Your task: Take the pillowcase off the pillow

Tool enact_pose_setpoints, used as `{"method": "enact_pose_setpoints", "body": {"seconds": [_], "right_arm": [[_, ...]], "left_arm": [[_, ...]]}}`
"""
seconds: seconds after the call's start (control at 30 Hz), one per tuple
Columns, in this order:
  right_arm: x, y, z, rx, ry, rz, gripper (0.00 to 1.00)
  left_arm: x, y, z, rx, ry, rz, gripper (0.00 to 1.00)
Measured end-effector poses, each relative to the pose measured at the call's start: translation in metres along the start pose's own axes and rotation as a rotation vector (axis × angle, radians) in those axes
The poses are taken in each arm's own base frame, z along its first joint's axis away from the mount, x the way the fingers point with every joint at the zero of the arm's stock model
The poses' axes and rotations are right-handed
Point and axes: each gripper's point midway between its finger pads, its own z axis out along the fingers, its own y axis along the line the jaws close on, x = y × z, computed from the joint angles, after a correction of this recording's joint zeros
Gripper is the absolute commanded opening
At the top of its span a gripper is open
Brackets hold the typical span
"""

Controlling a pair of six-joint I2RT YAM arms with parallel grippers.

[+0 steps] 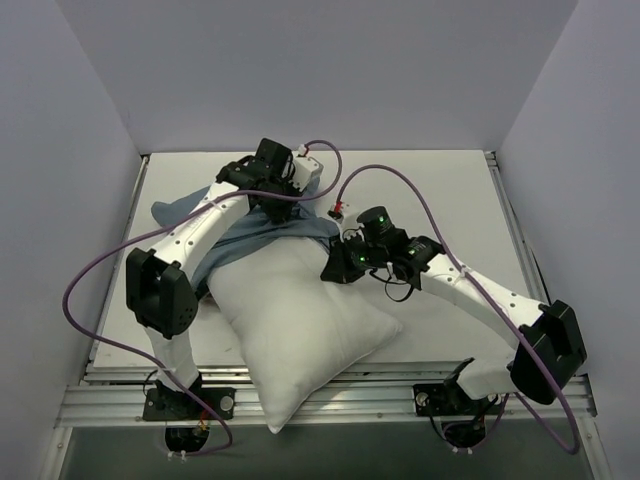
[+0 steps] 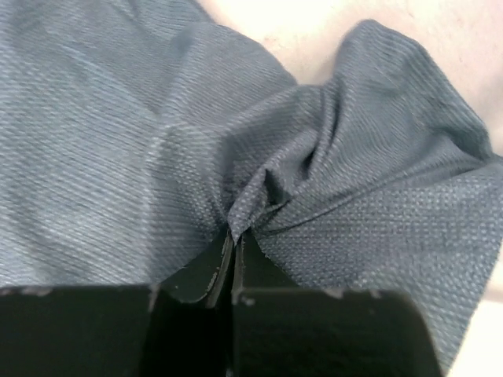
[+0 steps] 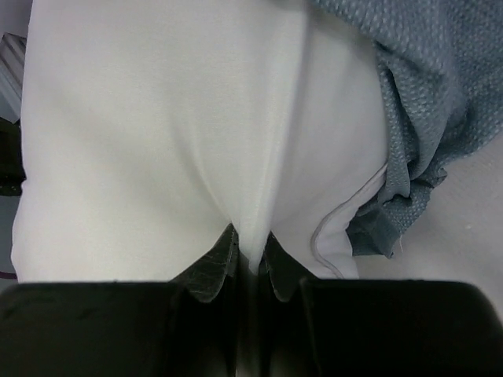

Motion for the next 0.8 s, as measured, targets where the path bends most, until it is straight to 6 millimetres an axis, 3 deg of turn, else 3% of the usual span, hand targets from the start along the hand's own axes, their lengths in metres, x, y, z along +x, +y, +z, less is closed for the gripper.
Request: {"method": "enact_pose_setpoints", "body": {"seconds": [0.17,0.37,0.6,0.8], "right_arm": [[-0.004,0.003,-0.018,0.021,-0.021,-0.024,0.00],[-0.027,0.025,-0.071,0.031,-0.124,-0.076,0.00],[-0.051,0.046,-0.142,0.082,-0.243,-0.120,0.00],[-0.059,0.043,-0.167,0.158,-0.270,-0.120,0.00]], "left_arm": [[-0.007,0.025,-0.002,-0.080,-0.038,-0.071,0.02],[-0.012,0.089,-0.015,-0.291,-0.103,-0.214,0.02],[0.020,0.167,-0.037,-0.495,-0.097,-0.417,0.02],[0.035,0.202,-0.044,-0.567,-0.097,-0.528,0.02]]}}
